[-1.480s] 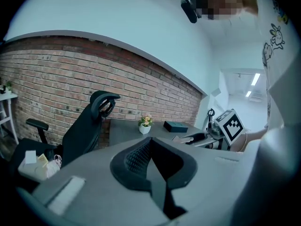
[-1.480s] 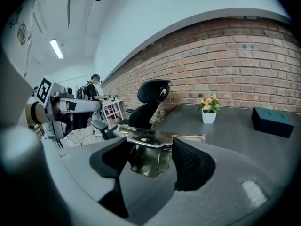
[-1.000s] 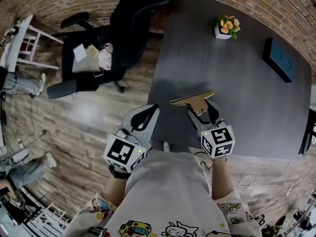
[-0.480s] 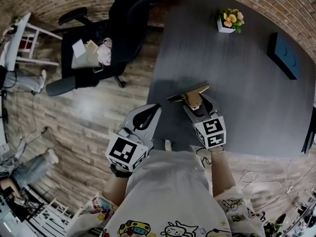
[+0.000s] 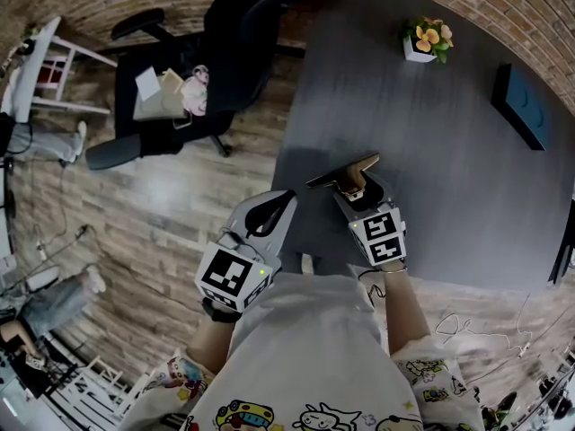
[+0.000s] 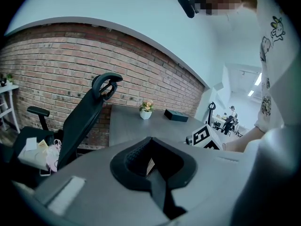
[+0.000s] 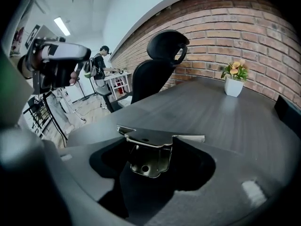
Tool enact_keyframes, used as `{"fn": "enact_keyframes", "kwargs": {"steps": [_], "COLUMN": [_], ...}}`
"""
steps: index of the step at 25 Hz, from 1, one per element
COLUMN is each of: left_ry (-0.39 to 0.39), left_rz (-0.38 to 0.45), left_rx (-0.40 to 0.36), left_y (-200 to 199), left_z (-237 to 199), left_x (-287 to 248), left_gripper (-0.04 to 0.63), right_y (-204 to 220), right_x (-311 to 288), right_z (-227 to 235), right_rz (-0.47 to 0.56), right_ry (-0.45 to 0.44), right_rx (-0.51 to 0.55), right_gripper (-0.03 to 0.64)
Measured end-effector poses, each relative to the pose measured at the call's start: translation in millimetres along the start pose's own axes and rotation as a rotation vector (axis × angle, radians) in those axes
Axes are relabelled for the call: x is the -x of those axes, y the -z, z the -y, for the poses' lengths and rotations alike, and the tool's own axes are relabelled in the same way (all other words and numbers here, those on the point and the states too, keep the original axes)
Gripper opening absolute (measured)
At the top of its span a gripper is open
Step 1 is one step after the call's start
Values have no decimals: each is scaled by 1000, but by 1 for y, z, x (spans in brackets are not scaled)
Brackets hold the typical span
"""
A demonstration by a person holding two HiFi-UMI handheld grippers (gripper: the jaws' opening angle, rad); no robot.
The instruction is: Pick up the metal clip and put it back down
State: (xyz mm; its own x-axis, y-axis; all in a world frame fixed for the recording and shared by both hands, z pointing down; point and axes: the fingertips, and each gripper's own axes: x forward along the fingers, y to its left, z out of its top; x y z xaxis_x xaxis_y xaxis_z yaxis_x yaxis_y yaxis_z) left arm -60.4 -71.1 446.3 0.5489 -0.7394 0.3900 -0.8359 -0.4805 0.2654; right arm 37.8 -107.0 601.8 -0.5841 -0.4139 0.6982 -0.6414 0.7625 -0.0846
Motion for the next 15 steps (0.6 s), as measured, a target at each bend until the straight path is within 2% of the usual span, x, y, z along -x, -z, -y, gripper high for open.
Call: {"fn": "enact_keyframes", "kwargs": {"steps": [7, 15], "left_ry": [5, 15], "left_rz": [1, 16], "left_rx": [0, -7], "left_y": [-2, -4], "left_z": [-5, -5], "left_x": [0, -1], "left_gripper": [2, 2], "right_y": [2, 6], "right_x": [-4, -4], "right_z": [-1, 2], "right_rz": [-40, -53], "right_ry": [27, 34], "right_rx": [30, -8], "right_gripper": [285, 290]}}
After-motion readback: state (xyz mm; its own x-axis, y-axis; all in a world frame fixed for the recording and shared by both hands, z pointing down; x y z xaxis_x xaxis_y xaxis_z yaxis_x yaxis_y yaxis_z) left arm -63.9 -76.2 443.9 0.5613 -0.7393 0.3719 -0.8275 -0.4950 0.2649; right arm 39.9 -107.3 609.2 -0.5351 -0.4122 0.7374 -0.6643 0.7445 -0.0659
